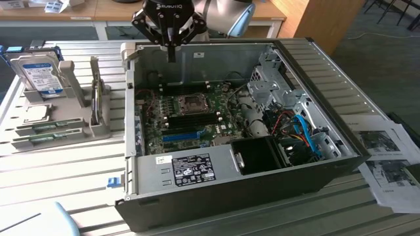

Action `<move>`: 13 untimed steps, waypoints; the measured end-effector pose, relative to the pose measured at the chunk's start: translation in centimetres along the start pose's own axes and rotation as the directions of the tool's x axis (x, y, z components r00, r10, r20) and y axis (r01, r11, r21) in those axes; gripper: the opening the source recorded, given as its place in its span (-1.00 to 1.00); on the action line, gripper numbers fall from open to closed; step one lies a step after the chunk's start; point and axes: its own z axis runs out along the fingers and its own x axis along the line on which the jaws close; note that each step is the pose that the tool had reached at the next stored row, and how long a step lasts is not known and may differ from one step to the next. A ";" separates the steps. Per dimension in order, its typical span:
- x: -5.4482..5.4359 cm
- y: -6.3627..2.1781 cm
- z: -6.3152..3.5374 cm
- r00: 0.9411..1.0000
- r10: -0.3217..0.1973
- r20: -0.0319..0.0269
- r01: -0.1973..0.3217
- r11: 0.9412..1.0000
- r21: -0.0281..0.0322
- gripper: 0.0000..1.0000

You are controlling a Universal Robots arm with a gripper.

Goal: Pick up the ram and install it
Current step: 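Reach for the ram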

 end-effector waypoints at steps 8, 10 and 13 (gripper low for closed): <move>0.7 -0.06 0.00 1.000 0.000 0.000 0.000 1.000 0.000 -0.81; 1.0 -0.08 0.00 1.000 0.000 0.000 0.000 1.000 0.000 -0.81; 1.4 -0.10 0.00 1.000 0.000 0.000 0.000 1.000 0.000 -0.81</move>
